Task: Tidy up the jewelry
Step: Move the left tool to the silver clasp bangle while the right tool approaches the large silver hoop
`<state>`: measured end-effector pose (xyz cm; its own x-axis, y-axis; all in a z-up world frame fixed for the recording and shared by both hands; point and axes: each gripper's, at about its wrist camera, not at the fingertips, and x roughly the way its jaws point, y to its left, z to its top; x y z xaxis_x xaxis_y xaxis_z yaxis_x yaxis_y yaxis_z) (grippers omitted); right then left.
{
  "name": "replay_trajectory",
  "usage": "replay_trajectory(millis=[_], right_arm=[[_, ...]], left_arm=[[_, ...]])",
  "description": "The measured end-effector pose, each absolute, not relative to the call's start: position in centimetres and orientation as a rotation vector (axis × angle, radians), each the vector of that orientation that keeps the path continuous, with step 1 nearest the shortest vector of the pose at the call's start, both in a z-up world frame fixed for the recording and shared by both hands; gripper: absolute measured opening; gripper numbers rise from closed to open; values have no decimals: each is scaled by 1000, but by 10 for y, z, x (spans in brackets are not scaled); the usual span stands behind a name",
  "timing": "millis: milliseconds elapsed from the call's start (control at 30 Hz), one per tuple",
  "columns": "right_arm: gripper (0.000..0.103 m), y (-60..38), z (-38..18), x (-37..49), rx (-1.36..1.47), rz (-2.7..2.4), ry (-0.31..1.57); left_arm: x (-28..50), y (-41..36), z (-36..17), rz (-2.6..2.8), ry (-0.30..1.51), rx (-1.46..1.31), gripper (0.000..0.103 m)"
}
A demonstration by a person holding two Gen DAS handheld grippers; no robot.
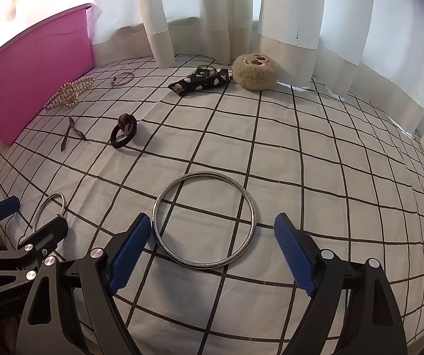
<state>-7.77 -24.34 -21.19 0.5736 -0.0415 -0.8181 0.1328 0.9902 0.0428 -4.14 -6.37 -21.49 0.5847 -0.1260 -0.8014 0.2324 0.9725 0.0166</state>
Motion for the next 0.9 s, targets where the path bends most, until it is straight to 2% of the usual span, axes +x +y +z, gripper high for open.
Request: replay_trajectory(millis=[200, 367, 467, 600, 633, 700, 767, 900], right_arm=[[88, -245, -215, -74, 102, -99, 930], [87, -244, -215, -79, 97, -85, 911], [86, -243, -214, -80, 97, -81, 908], [70, -237, -211, -83, 78, -70, 897], [70, -237, -211, -83, 82, -71, 895], [70, -237, -211, -84, 85, -70, 892], [70, -237, -210, -85, 88, -71, 890], [70, -238, -209, -87, 93, -70, 886]], left_arm=[[-47, -62, -218, -219, 849, 120, 98], [-50, -63, -217, -206, 830, 110, 96], [-53, -66, -215, -215, 830, 113, 85], [-57, -70, -213, -227, 829, 117, 72], [-58, -71, -213, -229, 826, 116, 69], [-59, -73, -211, -234, 817, 118, 51], [-61, -75, -211, -240, 807, 130, 42], [-64, -75, -211, -236, 794, 132, 41]])
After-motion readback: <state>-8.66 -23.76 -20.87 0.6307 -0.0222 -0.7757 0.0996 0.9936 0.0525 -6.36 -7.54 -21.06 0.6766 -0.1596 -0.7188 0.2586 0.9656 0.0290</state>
